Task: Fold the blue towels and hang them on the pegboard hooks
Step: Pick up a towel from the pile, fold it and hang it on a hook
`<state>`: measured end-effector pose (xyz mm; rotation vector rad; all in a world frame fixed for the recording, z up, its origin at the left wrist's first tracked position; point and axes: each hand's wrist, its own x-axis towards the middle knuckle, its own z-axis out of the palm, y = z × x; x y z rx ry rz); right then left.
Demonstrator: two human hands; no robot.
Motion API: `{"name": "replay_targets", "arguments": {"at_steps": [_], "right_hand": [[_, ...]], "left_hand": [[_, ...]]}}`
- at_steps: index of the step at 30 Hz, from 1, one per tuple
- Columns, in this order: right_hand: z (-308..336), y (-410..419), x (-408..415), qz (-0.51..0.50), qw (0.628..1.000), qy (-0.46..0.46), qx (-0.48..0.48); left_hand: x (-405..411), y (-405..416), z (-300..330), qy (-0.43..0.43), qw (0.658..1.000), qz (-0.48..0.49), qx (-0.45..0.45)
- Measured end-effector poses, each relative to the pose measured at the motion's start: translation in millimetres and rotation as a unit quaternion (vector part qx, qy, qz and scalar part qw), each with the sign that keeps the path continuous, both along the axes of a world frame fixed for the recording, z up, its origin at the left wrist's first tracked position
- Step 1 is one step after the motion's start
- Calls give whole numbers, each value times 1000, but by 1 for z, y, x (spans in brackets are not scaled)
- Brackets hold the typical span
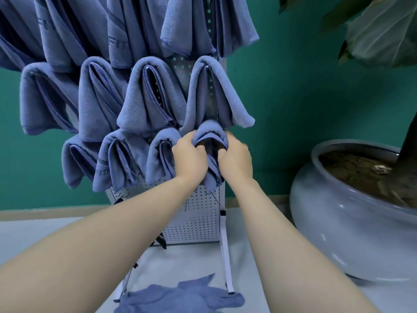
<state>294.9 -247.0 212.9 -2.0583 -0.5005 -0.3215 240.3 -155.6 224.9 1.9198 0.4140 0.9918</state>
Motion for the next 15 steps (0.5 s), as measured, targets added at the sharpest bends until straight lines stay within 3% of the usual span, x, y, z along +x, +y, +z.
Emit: {"name": "replay_targets", "arguments": {"at_steps": [6, 15], "right_hand": [[-5, -3, -1, -10, 1000, -23, -4], [-21, -4, -3, -11, 999, 23, 43]], "left_hand": [[-7, 11, -10, 33, 997, 35, 66], [-10, 16, -25, 68, 988, 56, 125]]}}
